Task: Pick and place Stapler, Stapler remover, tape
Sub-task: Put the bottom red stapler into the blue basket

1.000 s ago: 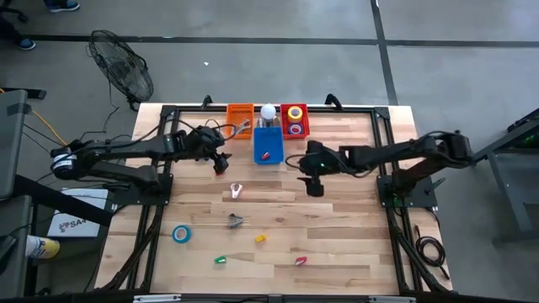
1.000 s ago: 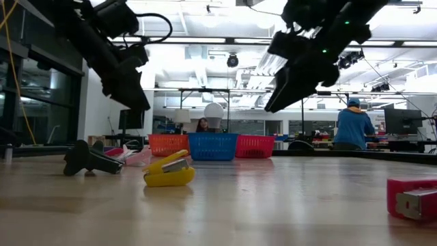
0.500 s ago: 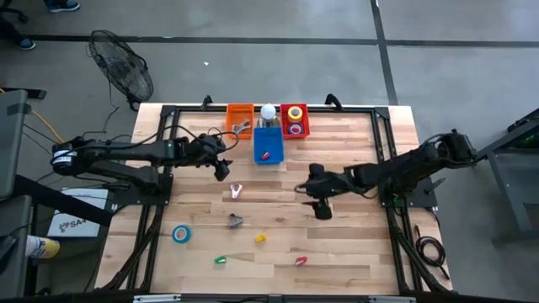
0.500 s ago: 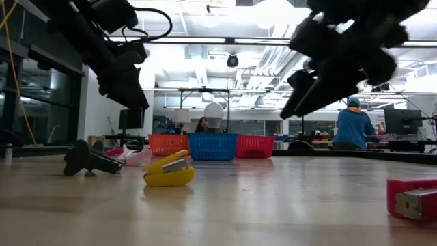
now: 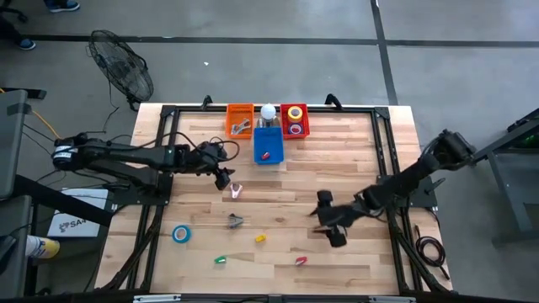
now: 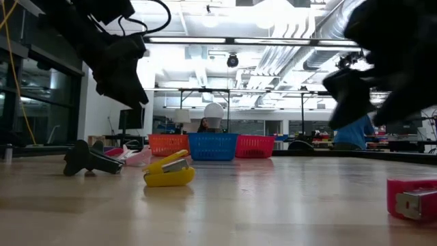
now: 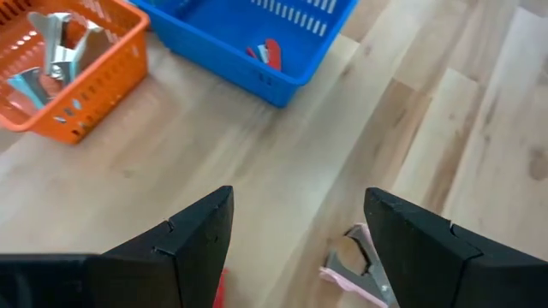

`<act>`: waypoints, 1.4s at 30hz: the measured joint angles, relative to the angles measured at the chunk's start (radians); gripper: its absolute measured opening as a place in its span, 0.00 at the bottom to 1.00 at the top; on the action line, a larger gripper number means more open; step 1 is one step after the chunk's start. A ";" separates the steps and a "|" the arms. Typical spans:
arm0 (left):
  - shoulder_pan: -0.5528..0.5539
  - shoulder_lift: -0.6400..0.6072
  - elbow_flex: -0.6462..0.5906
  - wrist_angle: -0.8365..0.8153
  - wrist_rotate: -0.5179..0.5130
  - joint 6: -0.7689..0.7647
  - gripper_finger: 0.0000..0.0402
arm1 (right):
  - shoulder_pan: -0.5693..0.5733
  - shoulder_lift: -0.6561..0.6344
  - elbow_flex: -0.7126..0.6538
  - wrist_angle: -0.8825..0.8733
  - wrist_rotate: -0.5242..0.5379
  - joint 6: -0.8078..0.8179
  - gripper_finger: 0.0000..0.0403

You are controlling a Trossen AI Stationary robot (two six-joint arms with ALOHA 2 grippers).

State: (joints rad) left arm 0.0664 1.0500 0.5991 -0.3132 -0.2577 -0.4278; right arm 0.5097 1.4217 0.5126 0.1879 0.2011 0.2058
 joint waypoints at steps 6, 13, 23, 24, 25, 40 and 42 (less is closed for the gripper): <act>-0.043 0.000 0.000 0.006 -0.005 -0.029 0.65 | 0.124 0.098 -0.005 0.131 0.068 0.044 0.64; -0.091 0.000 0.000 0.020 -0.036 -0.051 0.65 | 0.217 0.283 -0.004 0.363 0.128 0.099 0.64; -0.102 0.000 -0.001 0.025 -0.037 -0.075 0.65 | 0.252 0.507 0.124 0.486 0.137 0.071 0.64; -0.102 0.000 -0.001 0.025 -0.037 -0.076 0.65 | 0.252 0.520 0.141 0.483 0.137 0.059 0.64; -0.102 0.000 -0.001 0.025 -0.037 -0.076 0.65 | 0.252 0.532 0.156 0.482 0.137 0.049 0.64; -0.102 0.000 -0.001 0.024 -0.022 -0.094 0.65 | 0.250 0.543 0.177 0.464 0.122 0.054 0.39; -0.102 0.000 -0.001 0.023 -0.022 -0.094 0.65 | 0.250 0.543 0.177 0.464 0.121 0.042 0.33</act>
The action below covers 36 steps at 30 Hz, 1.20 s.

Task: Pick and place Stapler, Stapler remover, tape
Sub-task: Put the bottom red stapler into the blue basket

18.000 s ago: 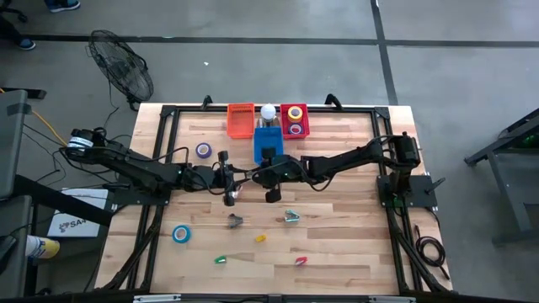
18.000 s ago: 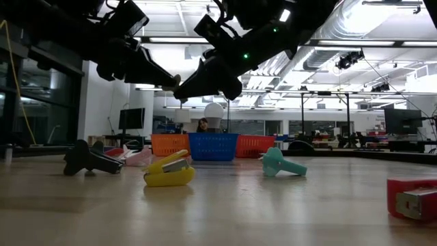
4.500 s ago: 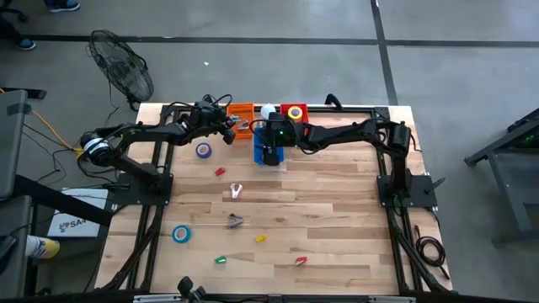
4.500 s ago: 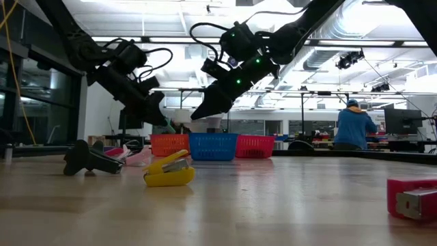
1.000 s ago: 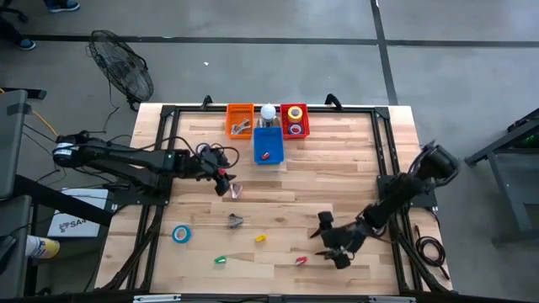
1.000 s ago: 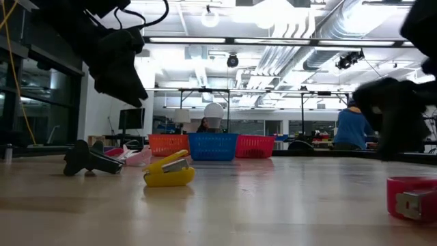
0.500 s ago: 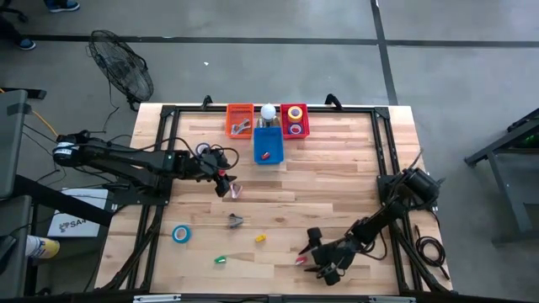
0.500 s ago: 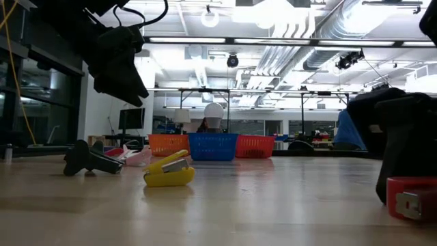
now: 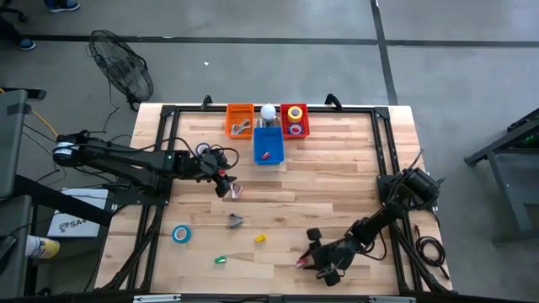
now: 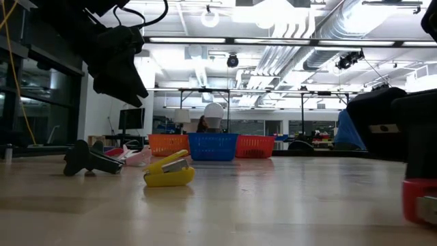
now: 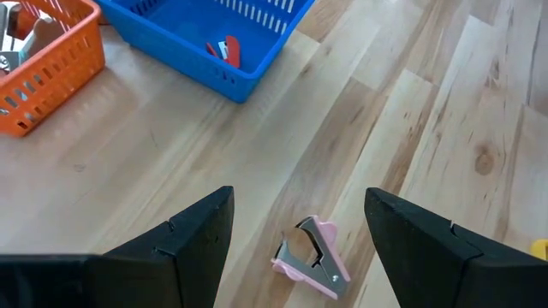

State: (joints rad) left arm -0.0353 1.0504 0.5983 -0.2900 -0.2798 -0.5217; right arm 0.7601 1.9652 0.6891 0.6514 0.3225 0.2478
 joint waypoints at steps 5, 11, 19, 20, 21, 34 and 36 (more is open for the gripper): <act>0.000 0.000 0.000 0.000 0.000 0.001 0.65 | 0.000 0.000 0.000 0.000 0.000 -0.004 0.20; 0.000 0.000 0.000 0.000 0.000 0.001 0.65 | -0.009 -0.001 -0.002 0.016 0.004 0.018 0.12; 0.002 0.000 0.000 0.000 -0.037 0.044 0.65 | -0.113 -0.041 -0.004 -0.036 0.020 0.059 0.12; 0.002 0.000 0.000 0.000 -0.044 0.050 0.65 | -0.135 -0.051 -0.004 -0.058 0.025 0.059 0.12; 0.002 0.000 0.000 0.000 -0.049 0.054 0.65 | -0.159 -0.063 -0.005 -0.083 0.023 0.058 0.12; 0.002 0.000 0.000 -0.037 -0.159 0.096 0.65 | -0.528 -0.279 -0.003 -0.341 -0.082 -0.163 0.12; 0.002 0.000 0.000 -0.049 -0.171 0.094 0.65 | -0.577 -0.307 -0.003 -0.343 -0.089 -0.198 0.12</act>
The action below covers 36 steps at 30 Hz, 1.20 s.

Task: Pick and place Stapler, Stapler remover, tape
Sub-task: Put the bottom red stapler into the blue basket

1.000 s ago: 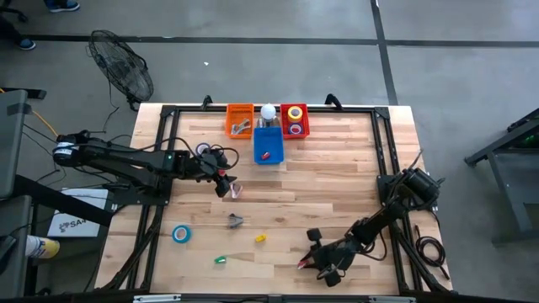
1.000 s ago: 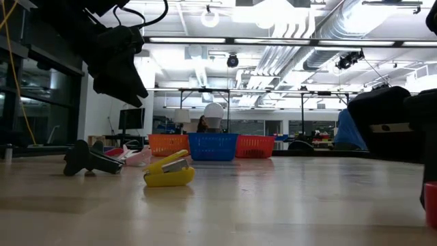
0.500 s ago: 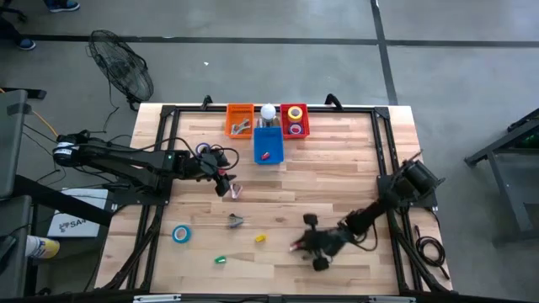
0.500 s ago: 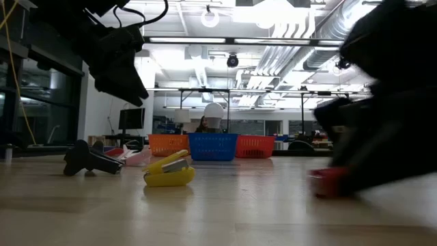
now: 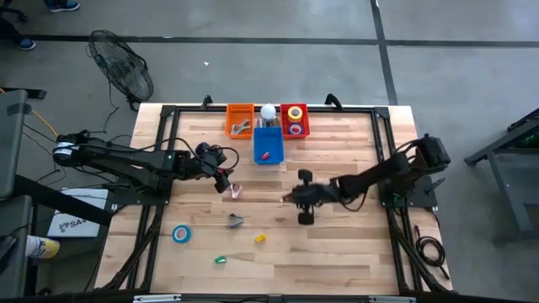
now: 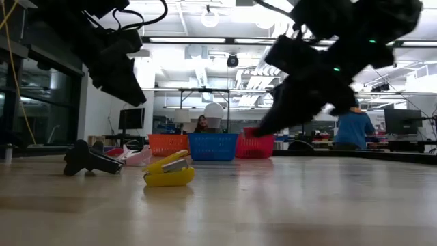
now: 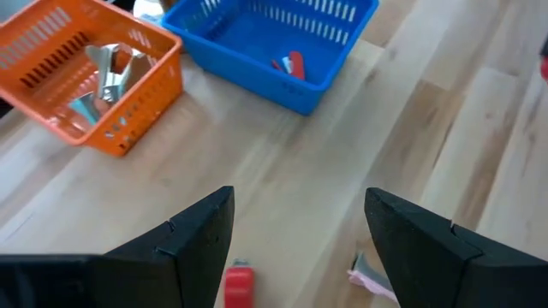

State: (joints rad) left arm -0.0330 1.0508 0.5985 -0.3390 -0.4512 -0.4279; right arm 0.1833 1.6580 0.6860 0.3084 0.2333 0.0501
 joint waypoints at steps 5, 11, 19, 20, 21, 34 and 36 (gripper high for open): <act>0.000 0.000 0.000 -0.037 -0.057 -0.033 0.65 | -0.111 -0.048 0.001 0.012 -0.002 -0.031 0.12; 0.000 0.000 0.000 -0.066 -0.157 -0.053 0.65 | -0.245 -0.038 0.014 0.059 -0.064 -0.035 0.12; 0.001 0.000 0.001 -0.133 -0.215 -0.099 0.65 | -0.385 0.024 0.177 -0.059 -0.186 -0.163 0.12; 0.001 0.000 0.001 -0.161 -0.221 -0.116 0.65 | -0.399 0.037 0.204 -0.091 -0.196 -0.177 0.12; 0.001 0.000 0.001 -0.183 -0.227 -0.136 0.65 | -0.412 0.052 0.232 -0.133 -0.199 -0.192 0.12; 0.013 0.000 0.001 -0.319 -0.350 -0.285 0.65 | -0.524 0.253 0.543 -0.491 -0.238 -0.362 0.19; 0.042 0.000 0.001 -0.324 -0.345 -0.284 0.65 | -0.530 0.261 0.554 -0.515 -0.237 -0.392 0.24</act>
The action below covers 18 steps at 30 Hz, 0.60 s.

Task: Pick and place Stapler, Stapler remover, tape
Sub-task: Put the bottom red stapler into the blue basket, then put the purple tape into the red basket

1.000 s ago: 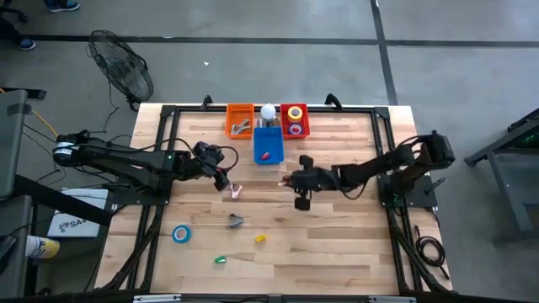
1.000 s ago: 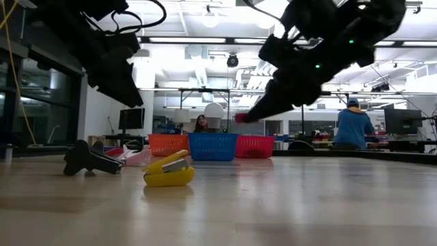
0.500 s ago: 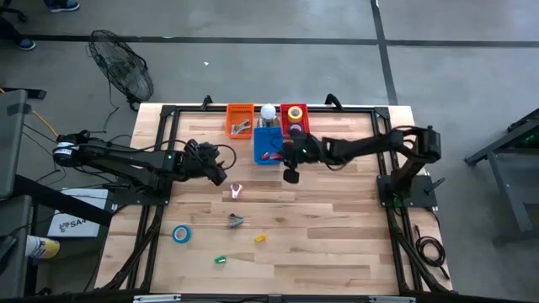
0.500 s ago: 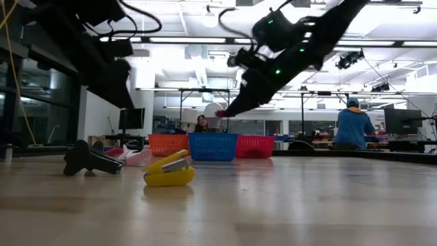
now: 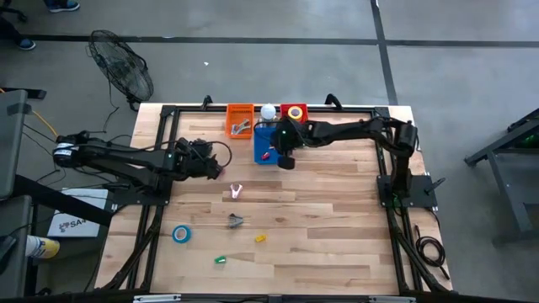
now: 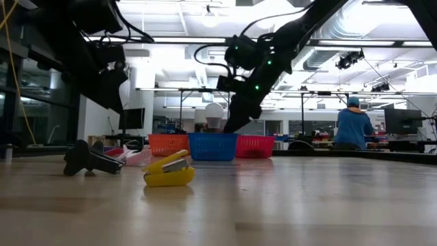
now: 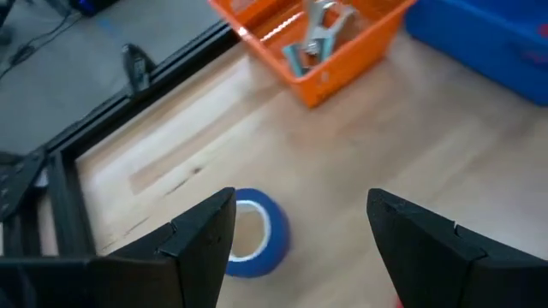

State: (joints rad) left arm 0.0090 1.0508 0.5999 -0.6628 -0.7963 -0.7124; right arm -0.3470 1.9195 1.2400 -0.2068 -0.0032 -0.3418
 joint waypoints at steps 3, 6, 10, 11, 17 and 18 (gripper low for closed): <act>0.060 0.000 0.000 -0.006 0.010 0.011 0.65 | -0.005 0.001 0.003 -0.004 -0.002 -0.023 0.31; 0.125 0.000 0.000 0.002 0.040 0.052 0.65 | -0.007 -0.003 0.003 -0.003 -0.005 -0.040 0.37; 0.224 0.000 0.000 0.023 0.110 0.125 0.65 | -0.008 -0.009 0.003 0.010 -0.004 -0.063 0.45; 0.252 0.000 -0.001 0.026 0.130 0.143 0.65 | -0.009 -0.012 0.003 0.014 -0.002 -0.068 0.47; 0.408 0.001 -0.001 0.080 0.276 0.281 0.65 | -0.020 -0.053 0.003 0.009 0.012 -0.067 0.55; 0.432 0.007 -0.001 0.085 0.315 0.301 0.65 | -0.020 -0.060 0.003 0.005 0.012 -0.065 0.56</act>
State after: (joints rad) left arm 0.4412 1.0580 0.5991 -0.5777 -0.4808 -0.4118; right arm -0.3672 1.8595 1.2430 -0.2013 0.0086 -0.4064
